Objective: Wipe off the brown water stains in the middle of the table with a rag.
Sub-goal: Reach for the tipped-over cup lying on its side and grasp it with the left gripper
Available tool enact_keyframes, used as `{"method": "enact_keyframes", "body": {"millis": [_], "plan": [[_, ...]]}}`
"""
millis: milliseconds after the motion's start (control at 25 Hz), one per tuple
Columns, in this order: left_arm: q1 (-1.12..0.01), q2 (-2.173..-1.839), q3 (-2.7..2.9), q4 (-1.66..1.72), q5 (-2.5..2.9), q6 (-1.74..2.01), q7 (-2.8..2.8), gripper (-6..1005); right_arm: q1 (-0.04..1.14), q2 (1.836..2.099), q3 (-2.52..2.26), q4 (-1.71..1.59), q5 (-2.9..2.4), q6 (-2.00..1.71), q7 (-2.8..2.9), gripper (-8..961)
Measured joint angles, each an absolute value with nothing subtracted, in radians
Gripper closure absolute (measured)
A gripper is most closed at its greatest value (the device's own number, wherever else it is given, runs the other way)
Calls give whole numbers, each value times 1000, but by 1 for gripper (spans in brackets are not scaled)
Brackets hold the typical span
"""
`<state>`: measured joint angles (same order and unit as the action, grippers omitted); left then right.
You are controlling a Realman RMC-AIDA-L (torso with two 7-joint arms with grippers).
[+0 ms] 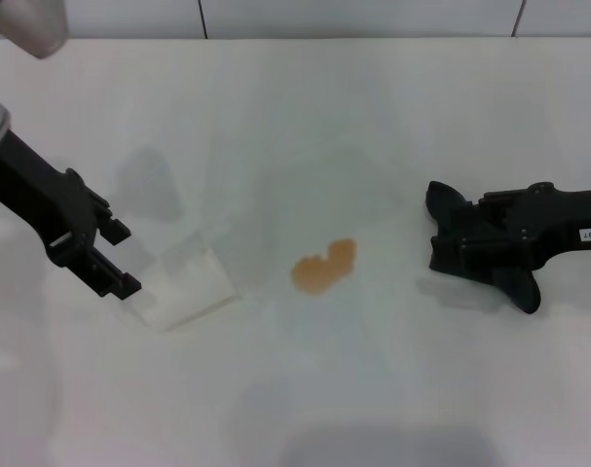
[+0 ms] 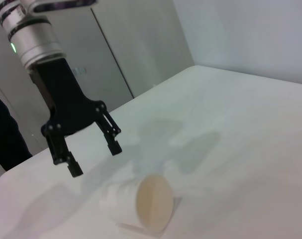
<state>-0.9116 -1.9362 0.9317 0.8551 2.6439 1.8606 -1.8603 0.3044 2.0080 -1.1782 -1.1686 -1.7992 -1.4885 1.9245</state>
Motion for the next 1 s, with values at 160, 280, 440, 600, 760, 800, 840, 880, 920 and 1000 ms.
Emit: {"method": "enact_keyframes", "body": {"millis": [160, 280, 440, 600, 760, 800, 840, 880, 920, 1000], "plan": [[-910, -1953, 941, 851, 2652, 1844, -1858, 167, 304, 2008, -1180, -1168, -1799, -1489, 1924, 321], [-909, -1959, 943, 850, 2658, 1836, -1858, 167, 301, 2008, -1181, -1173, -1799, -1495, 1924, 321], [-905, -1967, 943, 850, 2670, 1821, -1858, 167, 300, 2008, -1181, -1173, -1793, -1504, 1924, 321], [-898, -1978, 943, 848, 2680, 1802, -1854, 167, 299, 2008, -1181, -1169, -1791, -1506, 1924, 321], [-895, -1990, 948, 848, 2680, 1783, -1852, 167, 299, 2008, -1181, -1168, -1790, -1511, 1923, 321], [-895, -1993, 951, 848, 2680, 1777, -1852, 168, 299, 2008, -1181, -1168, -1790, -1512, 1923, 321], [-894, -1997, 958, 848, 2680, 1768, -1851, 168, 299, 2008, -1181, -1168, -1790, -1513, 1923, 321], [-894, -1999, 962, 846, 2681, 1762, -1850, 168, 299, 2008, -1181, -1168, -1790, -1513, 1923, 321], [-894, -2001, 965, 843, 2681, 1755, -1849, 168, 299, 2008, -1181, -1168, -1790, -1513, 1923, 321], [-896, -2004, 971, 831, 2681, 1742, -1846, 168, 299, 2008, -1181, -1168, -1790, -1513, 1923, 321]]}}
